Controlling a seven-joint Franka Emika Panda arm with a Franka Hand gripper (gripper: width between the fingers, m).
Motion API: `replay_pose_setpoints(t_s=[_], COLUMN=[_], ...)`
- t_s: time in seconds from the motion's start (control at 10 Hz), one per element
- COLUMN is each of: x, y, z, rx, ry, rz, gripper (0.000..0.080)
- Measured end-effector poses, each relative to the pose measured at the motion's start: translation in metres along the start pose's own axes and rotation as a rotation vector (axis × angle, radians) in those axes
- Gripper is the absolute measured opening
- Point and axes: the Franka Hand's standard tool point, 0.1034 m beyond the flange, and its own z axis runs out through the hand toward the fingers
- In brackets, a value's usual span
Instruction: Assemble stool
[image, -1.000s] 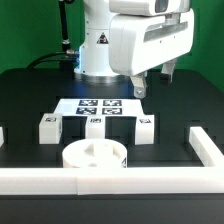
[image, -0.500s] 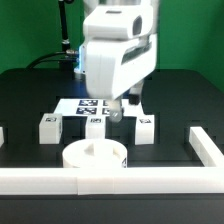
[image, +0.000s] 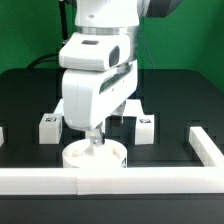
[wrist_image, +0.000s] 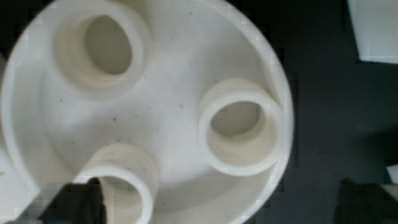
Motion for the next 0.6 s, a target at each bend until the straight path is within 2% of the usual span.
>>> replay_pose_setpoints(t_s=[0.2, 0.3, 0.5, 0.6], x=[-0.001, -0.009, -0.014, -0.014], y=[-0.001, -0.004, -0.006, -0.010], z=[0.001, 0.009, 0.017, 0.027], rx=[0.002, 0.011, 0.009, 0.023], ry=[-0.001, -0.003, 0.000, -0.002], rz=[-0.004, -0.002, 0.003, 0.002], gripper=[0.0649, 0.0649, 0.0649, 0.0649])
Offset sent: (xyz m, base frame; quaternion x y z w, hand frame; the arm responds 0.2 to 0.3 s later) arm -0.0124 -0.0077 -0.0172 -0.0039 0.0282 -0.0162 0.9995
